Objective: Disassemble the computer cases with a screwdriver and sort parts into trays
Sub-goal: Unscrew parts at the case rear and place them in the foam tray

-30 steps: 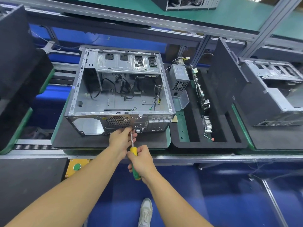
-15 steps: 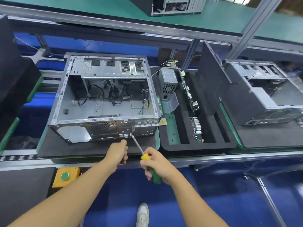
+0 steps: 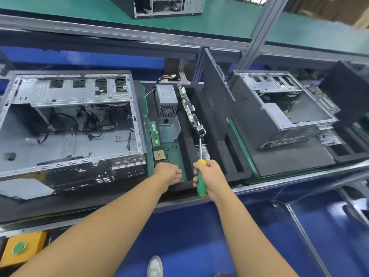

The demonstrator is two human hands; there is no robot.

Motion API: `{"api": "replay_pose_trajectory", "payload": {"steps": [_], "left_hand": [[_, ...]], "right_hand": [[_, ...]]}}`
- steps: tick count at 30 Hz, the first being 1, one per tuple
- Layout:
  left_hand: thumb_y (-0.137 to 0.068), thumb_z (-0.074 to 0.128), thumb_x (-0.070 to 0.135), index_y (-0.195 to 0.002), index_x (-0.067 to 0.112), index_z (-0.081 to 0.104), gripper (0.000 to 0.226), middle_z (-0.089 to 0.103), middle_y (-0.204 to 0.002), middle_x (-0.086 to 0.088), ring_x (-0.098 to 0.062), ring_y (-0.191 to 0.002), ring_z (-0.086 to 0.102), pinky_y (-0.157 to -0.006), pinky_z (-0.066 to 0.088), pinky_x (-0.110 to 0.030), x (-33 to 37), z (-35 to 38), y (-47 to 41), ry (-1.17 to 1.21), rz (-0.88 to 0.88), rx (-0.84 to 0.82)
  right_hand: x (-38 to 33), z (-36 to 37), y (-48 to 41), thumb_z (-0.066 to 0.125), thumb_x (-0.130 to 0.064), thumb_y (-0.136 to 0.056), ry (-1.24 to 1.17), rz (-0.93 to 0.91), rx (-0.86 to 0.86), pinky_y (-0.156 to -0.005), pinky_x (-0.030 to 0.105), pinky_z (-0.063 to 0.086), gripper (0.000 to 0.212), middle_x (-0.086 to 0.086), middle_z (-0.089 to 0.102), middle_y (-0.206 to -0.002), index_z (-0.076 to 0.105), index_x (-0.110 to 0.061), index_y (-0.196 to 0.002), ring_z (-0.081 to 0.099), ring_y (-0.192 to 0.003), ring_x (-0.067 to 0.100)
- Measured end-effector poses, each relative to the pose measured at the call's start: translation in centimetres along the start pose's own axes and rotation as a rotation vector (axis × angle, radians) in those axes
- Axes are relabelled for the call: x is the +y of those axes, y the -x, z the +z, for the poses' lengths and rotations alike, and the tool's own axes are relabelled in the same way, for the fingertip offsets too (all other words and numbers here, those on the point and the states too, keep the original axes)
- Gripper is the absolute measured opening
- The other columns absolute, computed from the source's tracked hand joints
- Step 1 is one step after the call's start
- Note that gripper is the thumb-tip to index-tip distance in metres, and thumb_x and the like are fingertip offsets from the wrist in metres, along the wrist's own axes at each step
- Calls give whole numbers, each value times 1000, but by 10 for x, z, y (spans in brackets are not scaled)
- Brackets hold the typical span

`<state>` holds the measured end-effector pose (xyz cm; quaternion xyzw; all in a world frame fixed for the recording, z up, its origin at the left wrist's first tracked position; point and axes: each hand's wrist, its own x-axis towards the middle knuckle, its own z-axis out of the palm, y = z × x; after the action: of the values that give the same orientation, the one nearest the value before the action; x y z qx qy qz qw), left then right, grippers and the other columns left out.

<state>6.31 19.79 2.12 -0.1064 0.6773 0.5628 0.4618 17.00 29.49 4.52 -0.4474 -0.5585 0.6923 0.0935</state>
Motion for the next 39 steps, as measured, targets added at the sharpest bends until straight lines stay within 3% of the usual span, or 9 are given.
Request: {"api": "replay_pose_trajectory", "payload": {"steps": [6, 9, 13, 19, 21, 25, 28, 32, 39], "left_hand": [[-101, 33, -7, -88, 15, 54, 33, 53, -79, -8, -13, -63, 49, -56, 40, -23, 11, -6, 2, -76, 22, -122], [-102, 43, 4, -112, 14, 58, 21, 73, -93, -6, -17, -76, 72, -64, 57, -25, 20, -19, 18, -294, 198, -146], [-102, 44, 11, -110, 15, 64, 22, 76, -76, -4, -19, -67, 74, -54, 54, -24, 47, -50, 64, -595, 418, -376], [-91, 53, 13, -110, 31, 69, 31, 70, -107, 16, 2, -97, 60, -83, 44, -9, 93, -151, 114, -1116, 980, -187], [-88, 57, 13, -116, 28, 67, 34, 64, -118, 13, 0, -104, 55, -88, 38, -6, 103, -202, 118, -1200, 993, -109], [-88, 69, 29, -138, 26, 51, 54, 49, -139, 5, -15, -129, 47, -111, 36, -35, 106, -305, 107, -1402, 755, -44], [-85, 75, 38, -145, 24, 43, 70, 48, -143, 7, -16, -130, 47, -106, 38, -31, 87, -350, 96, -1500, 569, -79], [-87, 69, 52, -131, 27, 54, 53, 66, -116, 2, -23, -108, 60, -77, 46, -32, 58, -363, 74, -1591, 726, 102], [-87, 48, 73, -128, 45, 53, 50, 69, -110, 10, -21, -103, 64, -78, 52, -36, 44, -370, 54, -1531, 883, 246]], "right_hand": [[-5, -8, -10, 60, -12, -97, -13, 30, -14, -44, 29, 46, 18, 8, 55, -73, 42, -12, -94, 51, -45, 15], [-6, -1, -11, 59, -14, -96, -33, 24, 7, -46, 30, 49, 15, 10, 58, -76, 44, -11, -98, 54, -47, 16], [-7, 27, -1, 53, -16, -100, -80, -51, -36, -49, 32, 51, 11, 12, 60, -82, 49, -7, -103, 58, -51, 18], [3, 104, 42, 45, -17, -106, -299, -183, -193, -51, 37, 53, 10, 5, 63, -73, 49, -8, -106, 58, -53, 24], [7, 130, 59, 42, -19, -107, -300, -198, -229, -51, 36, 53, 12, 4, 63, -75, 49, -9, -109, 57, -54, 22], [18, 175, 89, 43, -25, -106, -275, -194, -244, -45, 29, 44, 10, 3, 61, -75, 47, -16, -108, 51, -51, 18], [28, 209, 114, 45, -28, -103, -287, -131, -271, -44, 27, 39, 14, 2, 59, -71, 49, -16, -105, 48, -49, 18], [45, 247, 142, 44, -30, -103, -224, -50, -294, -44, 26, 38, 25, 2, 57, -69, 59, -14, -113, 45, -48, 16], [68, 287, 171, 45, -37, -104, 48, -53, -284, -42, 25, 40, 21, -4, 57, -66, 58, -33, -120, 45, -45, 14]]}}
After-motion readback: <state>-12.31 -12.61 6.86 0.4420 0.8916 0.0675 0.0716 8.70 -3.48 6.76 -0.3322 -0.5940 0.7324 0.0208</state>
